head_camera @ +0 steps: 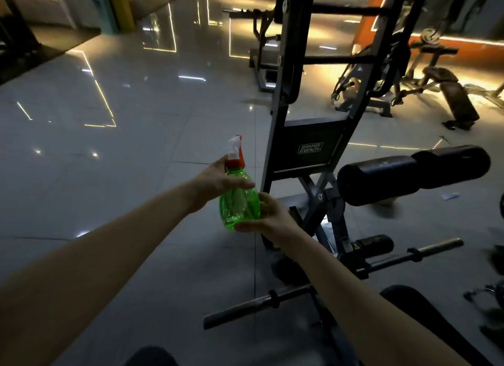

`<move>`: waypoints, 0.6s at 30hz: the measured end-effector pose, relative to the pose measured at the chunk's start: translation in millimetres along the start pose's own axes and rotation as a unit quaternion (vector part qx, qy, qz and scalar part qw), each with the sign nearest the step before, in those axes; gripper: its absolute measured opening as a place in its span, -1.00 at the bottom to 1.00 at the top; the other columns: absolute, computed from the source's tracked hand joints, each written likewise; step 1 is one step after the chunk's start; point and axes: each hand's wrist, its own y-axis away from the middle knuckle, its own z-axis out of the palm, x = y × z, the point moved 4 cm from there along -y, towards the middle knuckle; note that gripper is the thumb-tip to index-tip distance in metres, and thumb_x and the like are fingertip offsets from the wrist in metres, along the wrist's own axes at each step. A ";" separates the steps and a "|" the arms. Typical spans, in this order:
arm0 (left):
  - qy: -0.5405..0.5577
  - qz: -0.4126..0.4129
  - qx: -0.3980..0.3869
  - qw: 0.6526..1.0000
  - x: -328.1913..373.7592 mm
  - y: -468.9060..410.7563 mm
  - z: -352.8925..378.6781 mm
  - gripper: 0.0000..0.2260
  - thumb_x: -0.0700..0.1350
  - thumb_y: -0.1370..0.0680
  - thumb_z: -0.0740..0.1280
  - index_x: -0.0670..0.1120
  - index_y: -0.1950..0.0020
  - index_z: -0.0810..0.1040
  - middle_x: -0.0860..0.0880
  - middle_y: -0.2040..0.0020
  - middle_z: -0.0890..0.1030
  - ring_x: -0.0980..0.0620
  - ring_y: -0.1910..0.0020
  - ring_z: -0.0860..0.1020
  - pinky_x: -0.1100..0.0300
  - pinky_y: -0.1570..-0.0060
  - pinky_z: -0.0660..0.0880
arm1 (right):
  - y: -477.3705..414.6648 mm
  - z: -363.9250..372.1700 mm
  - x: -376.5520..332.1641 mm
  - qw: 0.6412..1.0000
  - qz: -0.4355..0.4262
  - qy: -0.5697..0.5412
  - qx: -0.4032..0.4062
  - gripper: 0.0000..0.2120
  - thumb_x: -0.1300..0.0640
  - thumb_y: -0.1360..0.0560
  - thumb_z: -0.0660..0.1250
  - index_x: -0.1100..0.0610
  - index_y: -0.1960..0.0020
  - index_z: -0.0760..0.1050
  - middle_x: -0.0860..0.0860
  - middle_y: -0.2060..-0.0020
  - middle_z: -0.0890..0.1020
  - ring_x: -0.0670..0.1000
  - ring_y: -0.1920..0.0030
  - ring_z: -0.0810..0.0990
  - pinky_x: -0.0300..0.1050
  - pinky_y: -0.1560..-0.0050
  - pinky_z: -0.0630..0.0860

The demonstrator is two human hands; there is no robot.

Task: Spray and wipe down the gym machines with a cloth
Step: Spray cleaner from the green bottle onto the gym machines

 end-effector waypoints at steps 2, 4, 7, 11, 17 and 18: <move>-0.007 0.010 -0.015 1.000 9.3 -15.3 -9.8 -0.41 -0.12 -0.45 0.56 -0.03 -0.41 0.38 -0.13 -0.22 0.50 -0.07 -0.20 0.51 0.12 -0.13 0.52 | -15.4 -0.7 -9.2 1.000 -0.006 -0.001 0.000 -0.27 0.34 -0.28 0.65 0.20 -0.38 0.44 0.18 -0.19 0.66 0.15 -0.17 0.69 0.19 -0.26 0.60; -0.016 0.020 -0.030 0.999 17.5 -32.7 -20.4 -0.44 -0.12 -0.45 0.55 -0.02 -0.38 0.39 -0.14 -0.21 0.50 -0.09 -0.20 0.52 0.05 -0.19 0.54 | -30.2 -1.3 -18.1 1.000 -0.011 0.003 0.014 -0.28 0.29 -0.27 0.67 0.15 -0.35 0.46 0.14 -0.17 0.68 0.11 -0.14 0.70 0.14 -0.22 0.63; 0.002 0.028 -0.055 0.998 28.1 -60.9 -38.9 -0.32 -0.06 -0.35 0.61 -0.02 -0.40 0.40 -0.12 -0.23 0.51 -0.08 -0.22 0.52 0.01 -0.24 0.54 | -53.4 1.4 -33.0 0.998 -0.013 -0.001 0.066 -0.33 0.25 -0.23 0.69 0.04 -0.26 0.51 0.12 -0.11 0.70 0.17 -0.08 0.72 0.20 -0.12 0.66; 0.044 0.061 -0.121 0.990 44.3 -102.5 -71.6 -0.40 -0.08 -0.27 0.60 0.08 -0.25 0.47 -0.11 -0.23 0.51 -0.03 -0.19 0.54 0.15 -0.11 0.55 | -90.9 11.7 -59.4 0.990 -0.042 -0.007 0.137 -0.29 0.27 -0.20 0.68 0.16 -0.30 0.51 0.13 -0.10 0.71 0.19 -0.11 0.71 0.25 -0.18 0.63; 0.031 0.109 -0.193 0.975 75.8 -156.5 -132.0 -0.49 -0.12 -0.34 0.58 0.23 -0.11 0.40 -0.05 -0.15 0.52 -0.01 -0.14 0.56 0.04 -0.15 0.59 | -147.9 40.4 -100.7 0.972 -0.073 -0.081 0.208 -0.31 0.45 -0.28 0.61 0.24 -0.36 0.48 0.19 -0.18 0.68 0.18 -0.19 0.68 0.06 -0.16 0.65; 0.031 0.117 -0.200 0.972 83.0 -162.9 -141.2 -0.48 -0.09 -0.30 0.58 0.24 -0.09 0.39 -0.06 -0.15 0.52 -0.02 -0.15 0.56 0.03 -0.15 0.59 | -155.6 43.9 -108.6 0.970 -0.081 -0.087 0.212 -0.32 0.44 -0.30 0.61 0.22 -0.36 0.49 0.19 -0.18 0.68 0.19 -0.20 0.68 0.08 -0.17 0.64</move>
